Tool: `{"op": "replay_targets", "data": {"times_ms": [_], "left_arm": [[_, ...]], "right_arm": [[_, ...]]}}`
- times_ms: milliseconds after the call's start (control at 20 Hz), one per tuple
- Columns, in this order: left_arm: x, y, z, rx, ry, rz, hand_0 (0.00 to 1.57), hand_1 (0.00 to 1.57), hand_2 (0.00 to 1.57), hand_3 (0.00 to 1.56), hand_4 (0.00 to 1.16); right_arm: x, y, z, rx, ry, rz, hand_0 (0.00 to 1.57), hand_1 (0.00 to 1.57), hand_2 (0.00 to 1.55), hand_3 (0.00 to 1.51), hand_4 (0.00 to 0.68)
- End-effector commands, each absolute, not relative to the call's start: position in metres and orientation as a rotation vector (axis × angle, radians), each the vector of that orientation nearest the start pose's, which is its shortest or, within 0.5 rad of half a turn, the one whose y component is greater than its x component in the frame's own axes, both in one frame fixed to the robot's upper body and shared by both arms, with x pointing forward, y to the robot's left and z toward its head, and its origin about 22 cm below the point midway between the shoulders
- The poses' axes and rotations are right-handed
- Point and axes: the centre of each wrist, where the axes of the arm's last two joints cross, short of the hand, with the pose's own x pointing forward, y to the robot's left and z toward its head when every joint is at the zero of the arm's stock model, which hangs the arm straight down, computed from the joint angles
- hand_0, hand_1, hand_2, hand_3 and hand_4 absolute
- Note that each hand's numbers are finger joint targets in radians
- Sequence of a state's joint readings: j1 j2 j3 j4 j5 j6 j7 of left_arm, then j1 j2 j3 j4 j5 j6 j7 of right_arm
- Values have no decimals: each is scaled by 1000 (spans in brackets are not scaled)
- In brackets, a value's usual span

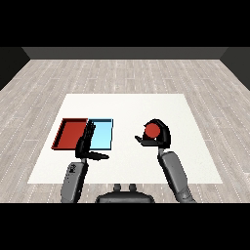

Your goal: Pick the red can and put it in the red box

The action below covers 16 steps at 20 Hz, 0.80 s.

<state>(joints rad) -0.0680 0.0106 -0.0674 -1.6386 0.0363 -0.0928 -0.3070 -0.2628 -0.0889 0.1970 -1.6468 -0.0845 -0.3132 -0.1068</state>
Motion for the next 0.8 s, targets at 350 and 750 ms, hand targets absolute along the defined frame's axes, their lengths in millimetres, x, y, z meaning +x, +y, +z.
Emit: {"op": "replay_targets", "data": {"times_ms": [350,750], "left_arm": [[263,153,49,-306,-1914,-230,0,0,0,0,0],[262,118,42,-389,-1864,-253,0,0,0,0,0]], "right_arm": [[281,-111,104,43,-2043,-47,1571,1571,1469,1415,650],[294,-122,111,59,-2084,-29,1571,1571,1483,1424,647]]}}
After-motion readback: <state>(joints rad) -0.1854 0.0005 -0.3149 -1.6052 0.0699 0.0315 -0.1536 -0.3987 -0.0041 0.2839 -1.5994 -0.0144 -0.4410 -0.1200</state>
